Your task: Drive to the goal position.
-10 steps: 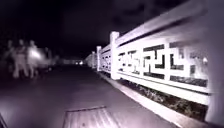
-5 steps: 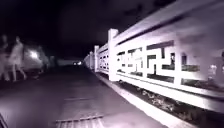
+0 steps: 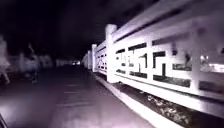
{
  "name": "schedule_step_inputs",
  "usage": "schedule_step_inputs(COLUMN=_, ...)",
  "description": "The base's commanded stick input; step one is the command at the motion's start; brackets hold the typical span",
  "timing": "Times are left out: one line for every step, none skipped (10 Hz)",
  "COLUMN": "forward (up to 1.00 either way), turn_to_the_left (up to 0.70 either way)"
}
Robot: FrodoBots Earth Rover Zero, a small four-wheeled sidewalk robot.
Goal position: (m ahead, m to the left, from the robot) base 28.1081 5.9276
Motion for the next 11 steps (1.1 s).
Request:
schedule_step_inputs(forward=0.45, turn_to_the_left=0.27)
schedule_step_inputs(forward=0.45, turn_to_the_left=0.27)
schedule_step_inputs(forward=0.45, turn_to_the_left=0.27)
schedule_step_inputs(forward=0.45, turn_to_the_left=0.27)
schedule_step_inputs(forward=0.45, turn_to_the_left=0.03)
schedule_step_inputs(forward=0.45, turn_to_the_left=0.0)
schedule_step_inputs(forward=0.45, turn_to_the_left=0.0)
schedule_step_inputs(forward=0.45, turn_to_the_left=0.0)
schedule_step_inputs(forward=0.45, turn_to_the_left=0.0)
schedule_step_inputs(forward=0.45, turn_to_the_left=0.0)
schedule_step_inputs(forward=0.45, turn_to_the_left=0.0)
